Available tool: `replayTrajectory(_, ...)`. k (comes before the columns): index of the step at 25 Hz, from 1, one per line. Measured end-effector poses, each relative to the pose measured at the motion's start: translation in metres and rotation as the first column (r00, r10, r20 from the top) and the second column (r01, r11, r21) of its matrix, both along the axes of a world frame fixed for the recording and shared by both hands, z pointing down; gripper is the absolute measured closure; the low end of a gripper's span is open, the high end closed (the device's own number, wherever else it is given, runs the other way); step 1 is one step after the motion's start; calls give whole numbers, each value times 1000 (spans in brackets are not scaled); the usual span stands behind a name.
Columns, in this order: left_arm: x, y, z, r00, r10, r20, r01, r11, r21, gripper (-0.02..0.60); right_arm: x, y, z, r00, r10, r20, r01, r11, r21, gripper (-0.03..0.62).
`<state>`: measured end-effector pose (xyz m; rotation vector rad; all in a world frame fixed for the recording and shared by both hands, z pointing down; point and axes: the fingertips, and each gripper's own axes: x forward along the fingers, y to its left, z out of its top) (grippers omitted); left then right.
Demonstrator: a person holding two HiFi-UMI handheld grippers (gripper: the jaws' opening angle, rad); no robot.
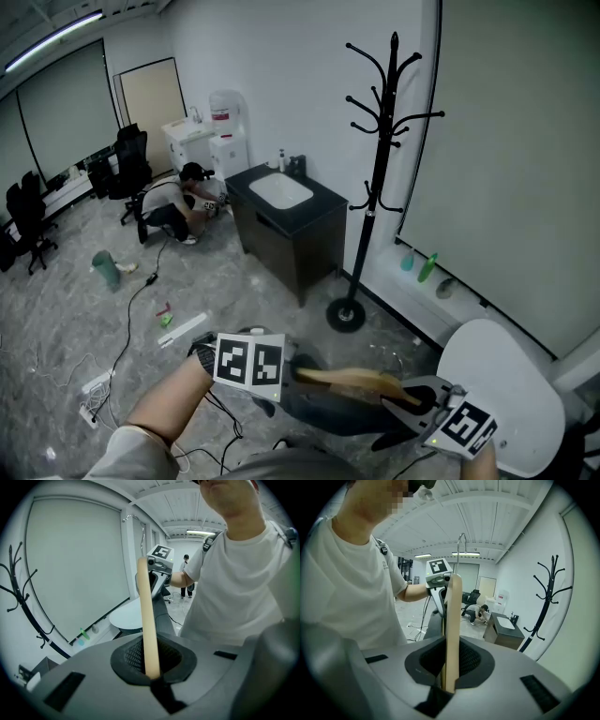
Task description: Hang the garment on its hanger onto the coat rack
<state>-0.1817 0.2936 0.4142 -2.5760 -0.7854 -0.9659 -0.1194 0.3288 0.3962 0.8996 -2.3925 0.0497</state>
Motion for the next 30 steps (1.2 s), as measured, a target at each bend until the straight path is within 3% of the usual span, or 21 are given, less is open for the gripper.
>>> replayTrajectory(15, 62, -34, -14, 999, -35, -17, 36, 999, 31, 577, 63, -38, -17, 999, -26, -46, 28, 998, 54, 553)
replayTrajectory(22, 95, -90, -7, 1000, -13, -26, 13, 1000, 12, 577, 95, -93, -11, 998, -4, -58, 6, 999, 43, 553)
replayTrajectory(30, 128, -194, -3, 999, 29, -26, -29, 1000, -2, 577, 127, -195, -6, 998, 35, -53, -33, 999, 37, 553)
